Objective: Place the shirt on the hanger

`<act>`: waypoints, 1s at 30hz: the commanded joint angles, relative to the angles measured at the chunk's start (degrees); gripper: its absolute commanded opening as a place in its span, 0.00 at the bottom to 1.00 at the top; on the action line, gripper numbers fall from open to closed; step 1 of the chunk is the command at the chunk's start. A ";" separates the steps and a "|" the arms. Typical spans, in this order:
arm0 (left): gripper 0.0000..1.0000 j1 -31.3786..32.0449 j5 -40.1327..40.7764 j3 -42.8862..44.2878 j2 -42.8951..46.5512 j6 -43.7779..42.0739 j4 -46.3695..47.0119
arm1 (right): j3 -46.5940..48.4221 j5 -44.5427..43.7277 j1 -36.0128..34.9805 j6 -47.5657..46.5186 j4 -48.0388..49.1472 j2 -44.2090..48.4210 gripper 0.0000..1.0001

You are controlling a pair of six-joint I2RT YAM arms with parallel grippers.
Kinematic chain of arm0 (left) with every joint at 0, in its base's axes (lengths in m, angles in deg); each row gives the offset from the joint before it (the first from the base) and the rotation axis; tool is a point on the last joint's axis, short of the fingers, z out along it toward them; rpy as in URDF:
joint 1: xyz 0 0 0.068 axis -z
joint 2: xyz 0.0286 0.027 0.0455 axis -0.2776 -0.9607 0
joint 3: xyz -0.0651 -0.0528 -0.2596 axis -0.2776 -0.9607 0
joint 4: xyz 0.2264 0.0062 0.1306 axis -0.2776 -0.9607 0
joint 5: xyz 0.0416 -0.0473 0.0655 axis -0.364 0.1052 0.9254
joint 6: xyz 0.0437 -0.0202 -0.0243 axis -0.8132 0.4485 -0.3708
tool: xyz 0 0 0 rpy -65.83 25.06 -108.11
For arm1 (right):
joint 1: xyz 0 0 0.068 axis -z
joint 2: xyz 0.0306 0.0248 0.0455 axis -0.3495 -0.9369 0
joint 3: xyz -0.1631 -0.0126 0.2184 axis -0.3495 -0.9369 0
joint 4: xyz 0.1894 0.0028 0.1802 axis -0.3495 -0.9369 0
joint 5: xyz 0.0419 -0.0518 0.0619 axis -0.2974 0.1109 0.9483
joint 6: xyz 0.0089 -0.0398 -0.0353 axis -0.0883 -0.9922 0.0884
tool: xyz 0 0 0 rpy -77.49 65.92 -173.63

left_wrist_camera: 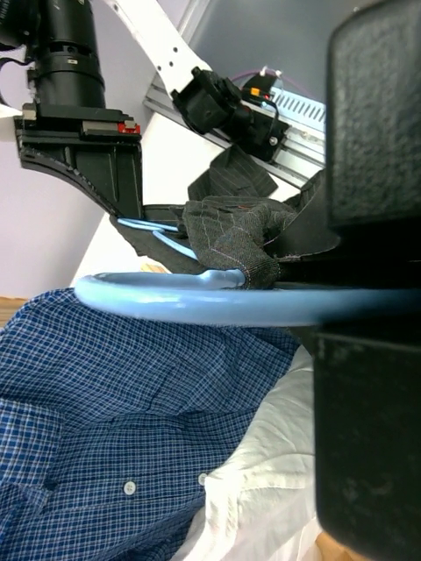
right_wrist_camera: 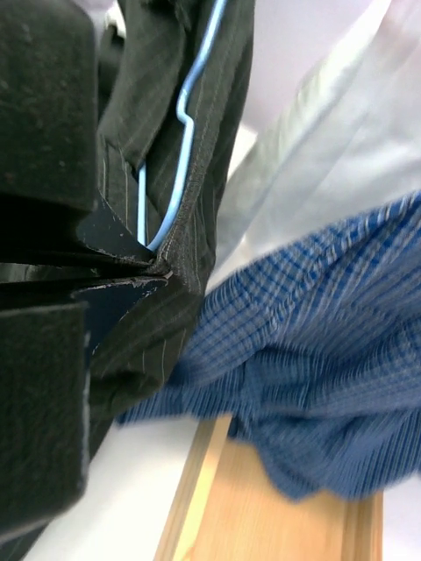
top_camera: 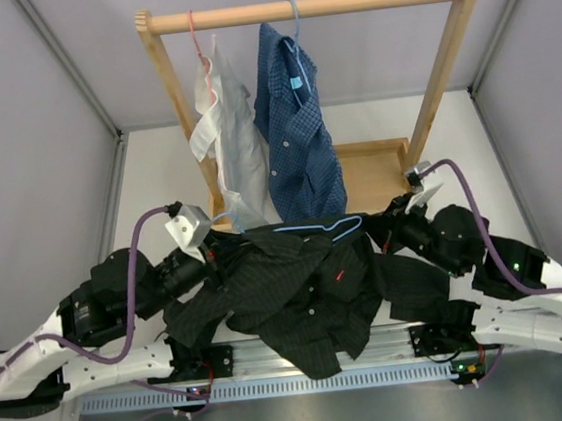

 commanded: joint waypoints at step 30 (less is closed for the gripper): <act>0.00 -0.26 7.82 3.57 -11.09 6.83 14.09 | -15.20 30.05 -3.54 -0.83 32.46 0.67 0.41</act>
